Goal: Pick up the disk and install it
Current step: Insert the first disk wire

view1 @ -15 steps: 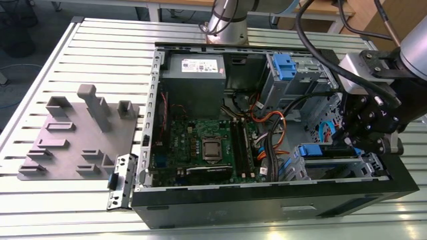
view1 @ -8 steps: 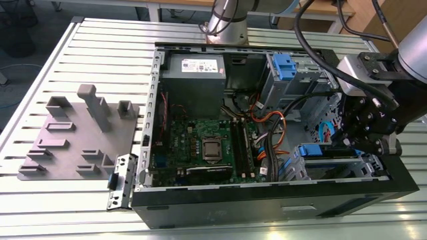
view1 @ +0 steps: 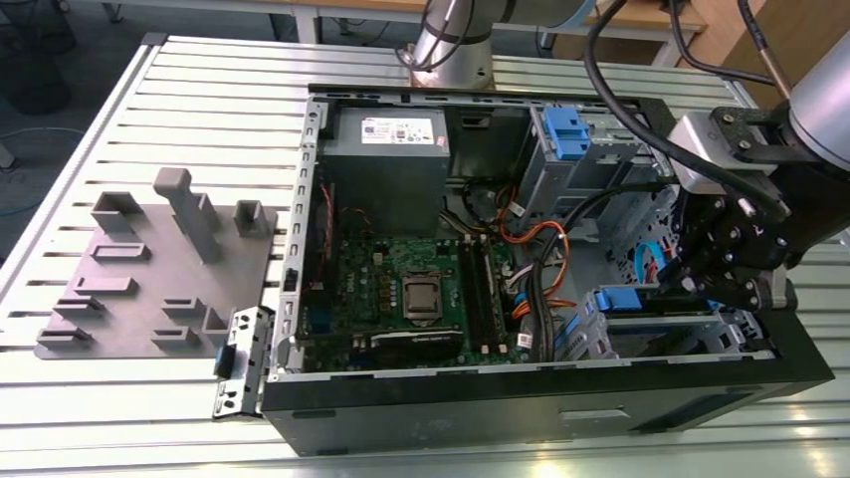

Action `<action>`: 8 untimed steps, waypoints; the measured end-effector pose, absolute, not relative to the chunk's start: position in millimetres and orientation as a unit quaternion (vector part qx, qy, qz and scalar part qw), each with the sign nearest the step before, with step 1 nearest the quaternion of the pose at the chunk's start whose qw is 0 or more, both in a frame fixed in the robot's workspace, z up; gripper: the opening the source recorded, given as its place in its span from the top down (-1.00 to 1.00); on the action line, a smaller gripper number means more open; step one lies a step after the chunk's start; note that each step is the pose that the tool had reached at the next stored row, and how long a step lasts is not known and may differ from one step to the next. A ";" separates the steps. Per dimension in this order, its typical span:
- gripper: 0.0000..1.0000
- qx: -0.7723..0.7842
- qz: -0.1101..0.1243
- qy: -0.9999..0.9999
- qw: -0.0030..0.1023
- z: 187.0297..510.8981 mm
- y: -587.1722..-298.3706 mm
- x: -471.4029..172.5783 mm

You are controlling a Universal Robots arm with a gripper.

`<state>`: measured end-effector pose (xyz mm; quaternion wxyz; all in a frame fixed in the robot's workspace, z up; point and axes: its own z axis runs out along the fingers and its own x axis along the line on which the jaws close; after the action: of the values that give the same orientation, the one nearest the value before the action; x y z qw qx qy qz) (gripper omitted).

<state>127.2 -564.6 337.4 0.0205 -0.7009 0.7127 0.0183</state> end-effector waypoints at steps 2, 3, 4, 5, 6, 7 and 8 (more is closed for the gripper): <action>0.68 -0.701 0.018 0.713 0.021 336.5 -564.6 127.1; 0.68 -0.701 0.018 0.713 0.021 336.4 -564.6 127.1; 0.68 -0.701 0.018 0.713 0.021 336.4 -564.6 127.1; 0.68 -0.701 0.018 0.713 0.021 336.4 -564.6 127.1; 0.68 -0.701 0.018 0.713 0.021 336.3 -564.6 127.1; 0.68 -0.701 0.018 0.713 0.021 336.0 -564.6 127.1; 0.68 -0.701 0.018 0.713 0.021 335.7 -564.6 127.1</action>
<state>127.1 -564.6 335.7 0.0207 -0.7009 0.7127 0.0183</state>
